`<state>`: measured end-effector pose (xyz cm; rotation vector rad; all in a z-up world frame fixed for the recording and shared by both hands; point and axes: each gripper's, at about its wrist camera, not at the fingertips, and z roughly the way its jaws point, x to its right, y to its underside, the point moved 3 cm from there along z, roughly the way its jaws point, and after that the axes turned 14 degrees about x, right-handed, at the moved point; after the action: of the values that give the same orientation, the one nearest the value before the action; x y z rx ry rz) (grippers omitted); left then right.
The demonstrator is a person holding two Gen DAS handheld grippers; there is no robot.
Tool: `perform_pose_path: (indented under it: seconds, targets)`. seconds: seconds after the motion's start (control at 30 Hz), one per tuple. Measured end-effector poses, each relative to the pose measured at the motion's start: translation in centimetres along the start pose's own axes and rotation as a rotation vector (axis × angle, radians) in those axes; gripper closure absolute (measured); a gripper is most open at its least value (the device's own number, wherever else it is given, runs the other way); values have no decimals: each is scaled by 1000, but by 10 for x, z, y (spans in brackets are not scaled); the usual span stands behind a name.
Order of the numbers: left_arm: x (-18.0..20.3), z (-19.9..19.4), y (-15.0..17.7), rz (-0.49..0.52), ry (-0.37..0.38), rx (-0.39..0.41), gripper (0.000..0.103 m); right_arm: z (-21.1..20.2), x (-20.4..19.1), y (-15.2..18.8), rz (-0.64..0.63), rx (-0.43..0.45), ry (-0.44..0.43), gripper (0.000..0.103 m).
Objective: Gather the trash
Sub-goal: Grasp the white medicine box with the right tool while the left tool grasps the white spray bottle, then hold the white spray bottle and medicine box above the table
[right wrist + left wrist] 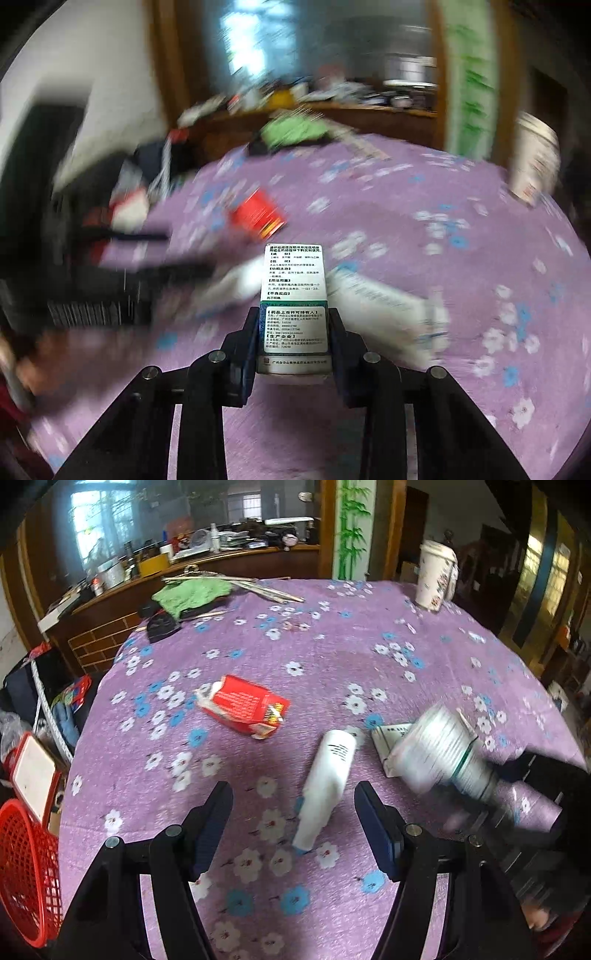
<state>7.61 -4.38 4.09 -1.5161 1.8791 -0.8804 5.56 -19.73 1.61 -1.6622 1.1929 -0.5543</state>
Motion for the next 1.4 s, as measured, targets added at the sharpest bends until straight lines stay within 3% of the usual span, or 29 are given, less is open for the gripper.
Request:
perform_pose_path:
  seconds: [0.03,0.13,0.23,0.37,0.53,0.8,1.0,1.2,1.4]
  targets:
    - [5,4,0,18,-5,2,37,-2,8,-4,34,18,22,67]
    - [13,20,3,48,-9,-23,55,-10,27,-10,111,66,58,67]
    - [17,40,7,40,8,-71,58,-15,30,-17,139,99,67,67]
    - [21,51,14,54,9,-93,74,-18,34,-19,156,111,73,67]
    - [10,41,18,23,-17,-38,74,-20,28,-18,132,114,73,67]
    - [-38,-24,22,-45,-107,172,74,-14,17,-15,66,98,101,67]
    - [-68,-23,27,-113,-96,188,74,-10,5,-15,101,45,99,67]
    - [-78,-22,29,-148,-61,206,74,-5,-35,-23,51,-7,129,67]
    - [-86,-27,27,-168,-63,234,74,17,-70,-37,29,46,164,67]
